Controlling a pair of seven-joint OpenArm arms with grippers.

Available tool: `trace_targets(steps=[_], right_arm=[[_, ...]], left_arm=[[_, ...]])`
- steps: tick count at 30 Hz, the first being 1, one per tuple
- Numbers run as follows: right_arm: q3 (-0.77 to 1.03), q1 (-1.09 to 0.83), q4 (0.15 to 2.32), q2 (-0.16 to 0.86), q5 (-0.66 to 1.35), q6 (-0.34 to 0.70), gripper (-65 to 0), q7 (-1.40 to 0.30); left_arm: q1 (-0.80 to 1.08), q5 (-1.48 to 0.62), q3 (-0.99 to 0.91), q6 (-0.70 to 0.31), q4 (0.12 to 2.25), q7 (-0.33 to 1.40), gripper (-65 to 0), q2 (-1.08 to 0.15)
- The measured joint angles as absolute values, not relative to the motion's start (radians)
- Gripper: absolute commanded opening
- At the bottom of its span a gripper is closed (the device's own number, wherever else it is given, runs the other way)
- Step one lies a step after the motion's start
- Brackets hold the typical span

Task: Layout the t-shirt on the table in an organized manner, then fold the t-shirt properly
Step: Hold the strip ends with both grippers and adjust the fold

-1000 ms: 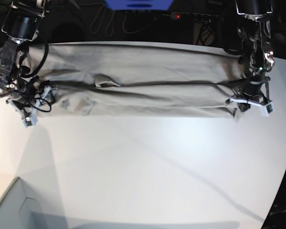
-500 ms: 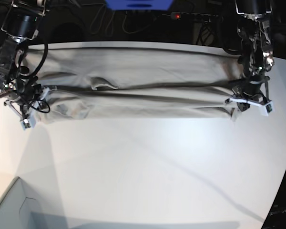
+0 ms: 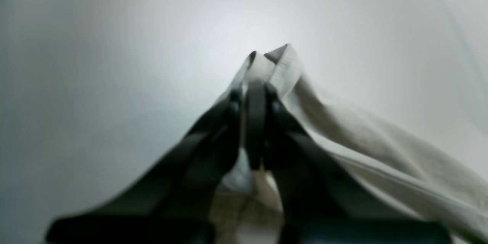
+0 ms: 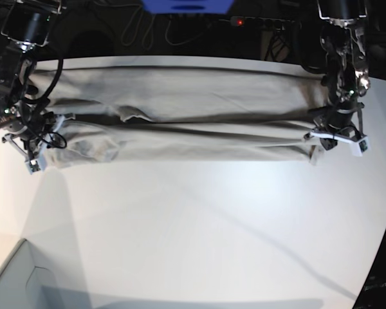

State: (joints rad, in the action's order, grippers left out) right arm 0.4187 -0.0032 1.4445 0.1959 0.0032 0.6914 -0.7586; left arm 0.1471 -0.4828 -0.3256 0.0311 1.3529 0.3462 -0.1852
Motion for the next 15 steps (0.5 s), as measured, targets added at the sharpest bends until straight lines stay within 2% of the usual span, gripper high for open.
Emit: trace_targets(steps=[8, 12, 15], right_arm=[[0.453, 0.0, 1.454, 0.197, 0.008, 0.691, -35.9, -0.828], [0.515, -0.007, 1.583, 0.187, -0.013, 0.692, -34.8, -0.844], [0.437, -0.012, 1.615, 0.176, 0.0, 0.691, -34.7, -0.828]], left_arm=[[0.15, -0.483, -0.326, 0.031, 1.353, 0.343, -65.0, -0.185], [0.149, -0.483, -0.326, 0.031, 1.353, 0.339, -65.0, -0.185], [0.149, -0.483, -0.326, 0.031, 1.353, 0.345, -65.0, -0.185]])
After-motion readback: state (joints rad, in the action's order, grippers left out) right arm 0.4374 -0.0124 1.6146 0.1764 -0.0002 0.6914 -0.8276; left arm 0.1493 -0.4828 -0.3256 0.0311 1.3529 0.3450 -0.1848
